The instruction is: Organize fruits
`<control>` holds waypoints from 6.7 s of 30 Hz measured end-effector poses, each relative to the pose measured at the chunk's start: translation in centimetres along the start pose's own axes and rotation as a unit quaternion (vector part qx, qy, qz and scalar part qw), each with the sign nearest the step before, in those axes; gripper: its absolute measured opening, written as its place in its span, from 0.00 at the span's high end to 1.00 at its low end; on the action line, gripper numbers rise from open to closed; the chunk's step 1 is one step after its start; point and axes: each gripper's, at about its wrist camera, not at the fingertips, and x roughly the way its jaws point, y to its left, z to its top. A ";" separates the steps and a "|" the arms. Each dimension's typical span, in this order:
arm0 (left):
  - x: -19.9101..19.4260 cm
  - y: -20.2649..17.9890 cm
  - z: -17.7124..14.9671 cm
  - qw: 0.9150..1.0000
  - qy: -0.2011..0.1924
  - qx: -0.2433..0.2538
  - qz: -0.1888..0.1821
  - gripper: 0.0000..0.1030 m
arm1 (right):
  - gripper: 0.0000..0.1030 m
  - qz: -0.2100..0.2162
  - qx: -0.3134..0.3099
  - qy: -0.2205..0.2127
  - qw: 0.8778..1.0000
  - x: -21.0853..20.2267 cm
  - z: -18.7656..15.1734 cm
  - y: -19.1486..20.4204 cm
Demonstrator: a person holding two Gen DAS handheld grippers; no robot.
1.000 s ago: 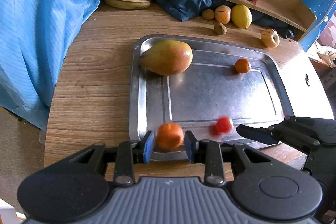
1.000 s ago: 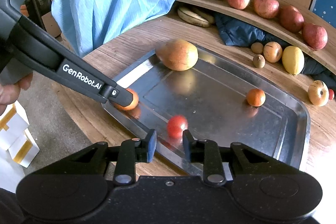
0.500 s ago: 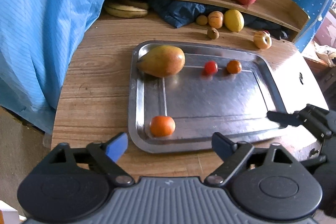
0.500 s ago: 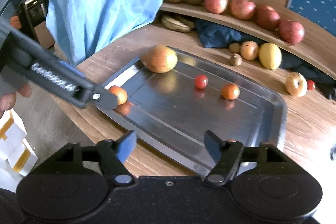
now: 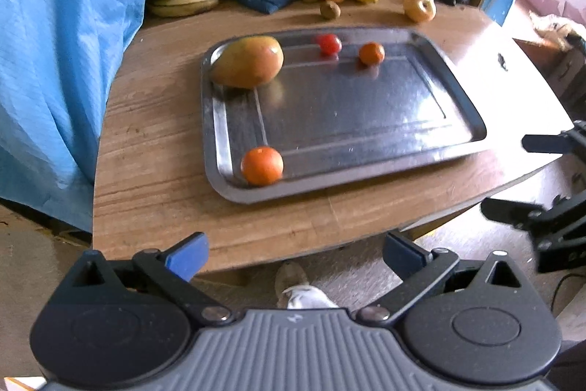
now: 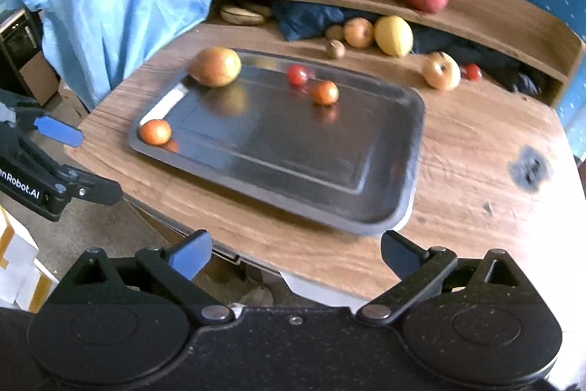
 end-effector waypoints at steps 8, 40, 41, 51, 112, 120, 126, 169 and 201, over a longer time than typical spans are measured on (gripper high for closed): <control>0.2 -0.5 0.8 1.000 0.005 -0.006 0.016 0.00 | 0.01 -0.006 0.030 -0.001 1.000 -0.4 -0.1 -1.4; 5.6 0.1 15.6 0.997 -0.058 0.041 -0.028 0.00 | 0.01 -0.050 0.108 -0.027 0.993 4.8 7.2 -5.4; 5.8 0.1 16.1 0.997 -0.058 0.042 -0.029 0.00 | 0.01 -0.055 0.109 -0.030 0.992 4.9 7.5 -5.3; 9.4 -0.4 20.8 0.996 -0.063 0.052 -0.037 0.00 | 0.01 -0.112 0.101 -0.053 0.987 6.5 9.7 -6.2; 16.8 -2.8 26.1 0.995 -0.014 0.034 -0.090 0.66 | 0.33 -0.147 0.126 -0.052 0.980 17.0 16.5 -14.2; 16.8 -3.0 26.0 0.994 -0.015 0.039 -0.098 0.72 | 0.49 -0.142 0.135 -0.060 0.979 16.9 16.6 -14.6; 16.7 -3.1 25.9 0.993 -0.017 0.034 -0.113 0.72 | 0.49 -0.140 0.134 -0.060 0.979 16.6 16.4 -14.1; 10.3 -3.4 20.7 0.993 -0.058 -0.004 -0.103 0.72 | 0.49 -0.056 0.091 -0.130 0.986 7.9 11.5 -8.3; 4.9 -1.1 5.5 0.994 -0.051 -0.077 -0.066 0.72 | 0.49 0.009 -0.001 -0.092 0.996 4.1 2.8 -0.6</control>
